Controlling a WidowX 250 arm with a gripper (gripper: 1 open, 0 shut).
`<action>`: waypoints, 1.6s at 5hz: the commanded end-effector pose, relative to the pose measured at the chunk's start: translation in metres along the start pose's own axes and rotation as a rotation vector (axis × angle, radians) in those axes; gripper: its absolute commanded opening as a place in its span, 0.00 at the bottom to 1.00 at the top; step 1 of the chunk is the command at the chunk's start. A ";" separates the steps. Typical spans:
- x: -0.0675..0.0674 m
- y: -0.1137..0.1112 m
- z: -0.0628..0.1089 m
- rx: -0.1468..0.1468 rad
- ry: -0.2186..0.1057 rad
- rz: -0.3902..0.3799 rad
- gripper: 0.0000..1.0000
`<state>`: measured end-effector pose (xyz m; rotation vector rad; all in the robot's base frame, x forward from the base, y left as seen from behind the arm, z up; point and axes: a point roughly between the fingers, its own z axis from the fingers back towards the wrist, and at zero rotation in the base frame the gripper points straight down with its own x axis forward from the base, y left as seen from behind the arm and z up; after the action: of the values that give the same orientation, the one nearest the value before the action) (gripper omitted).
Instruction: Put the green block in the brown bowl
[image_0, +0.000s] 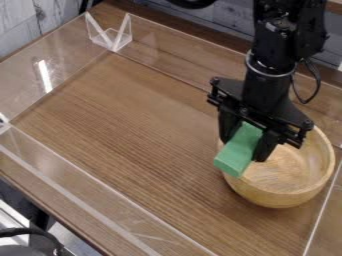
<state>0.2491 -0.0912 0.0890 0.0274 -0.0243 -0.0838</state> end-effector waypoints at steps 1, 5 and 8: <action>0.004 0.000 0.016 -0.020 -0.059 0.010 0.00; 0.007 0.009 0.021 -0.026 -0.068 0.025 1.00; 0.011 0.019 0.026 -0.026 -0.077 0.034 1.00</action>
<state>0.2521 -0.0726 0.0925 0.0204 -0.0137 -0.0562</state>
